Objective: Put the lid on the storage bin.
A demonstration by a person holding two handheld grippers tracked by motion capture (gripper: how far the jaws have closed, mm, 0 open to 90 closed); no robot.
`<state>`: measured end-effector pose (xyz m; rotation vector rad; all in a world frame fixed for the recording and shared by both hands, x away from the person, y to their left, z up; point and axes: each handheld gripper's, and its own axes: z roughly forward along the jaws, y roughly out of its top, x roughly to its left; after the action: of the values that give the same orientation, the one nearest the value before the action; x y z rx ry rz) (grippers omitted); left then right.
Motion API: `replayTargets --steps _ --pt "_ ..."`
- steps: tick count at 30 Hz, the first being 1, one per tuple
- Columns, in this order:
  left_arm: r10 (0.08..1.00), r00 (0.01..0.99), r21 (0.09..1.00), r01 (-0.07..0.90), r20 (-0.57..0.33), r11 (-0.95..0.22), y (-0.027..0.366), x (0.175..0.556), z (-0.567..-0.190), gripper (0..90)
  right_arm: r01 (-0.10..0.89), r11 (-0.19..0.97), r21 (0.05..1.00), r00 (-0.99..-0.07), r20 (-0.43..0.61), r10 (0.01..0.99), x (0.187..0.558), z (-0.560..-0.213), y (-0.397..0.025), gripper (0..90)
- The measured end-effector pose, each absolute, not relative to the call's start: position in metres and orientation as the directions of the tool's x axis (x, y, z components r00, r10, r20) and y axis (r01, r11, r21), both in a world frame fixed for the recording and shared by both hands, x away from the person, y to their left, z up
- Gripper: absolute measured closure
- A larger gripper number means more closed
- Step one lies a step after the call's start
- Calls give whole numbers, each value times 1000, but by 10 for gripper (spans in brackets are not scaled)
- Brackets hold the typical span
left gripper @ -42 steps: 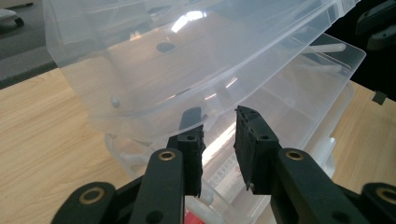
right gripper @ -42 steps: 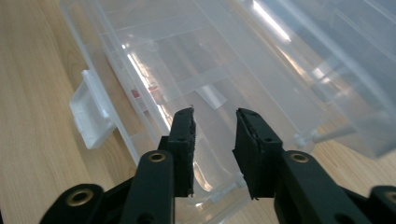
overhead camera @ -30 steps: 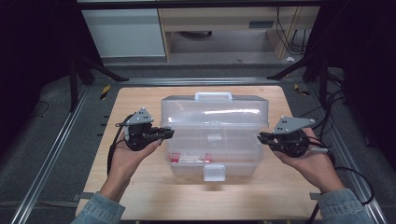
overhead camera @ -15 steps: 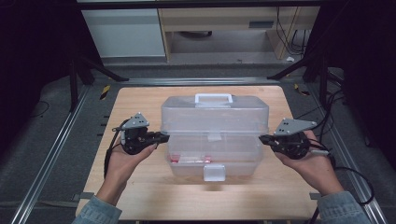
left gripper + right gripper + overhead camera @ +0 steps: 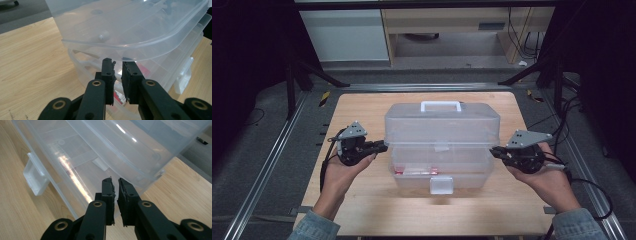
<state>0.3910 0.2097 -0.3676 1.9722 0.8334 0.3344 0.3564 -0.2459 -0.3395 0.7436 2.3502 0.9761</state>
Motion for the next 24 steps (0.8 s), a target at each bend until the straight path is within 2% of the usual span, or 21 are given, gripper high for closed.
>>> replayTargets --steps 15,24 --pt "680 728 840 423 -90 -340 211 387 -377 807 344 577 740 -689 -218 691 337 -355 -270 770" --pt "675 731 831 433 -97 -350 213 381 -387 805 401 554 730 -652 -197 732 333 -380 -279 686"
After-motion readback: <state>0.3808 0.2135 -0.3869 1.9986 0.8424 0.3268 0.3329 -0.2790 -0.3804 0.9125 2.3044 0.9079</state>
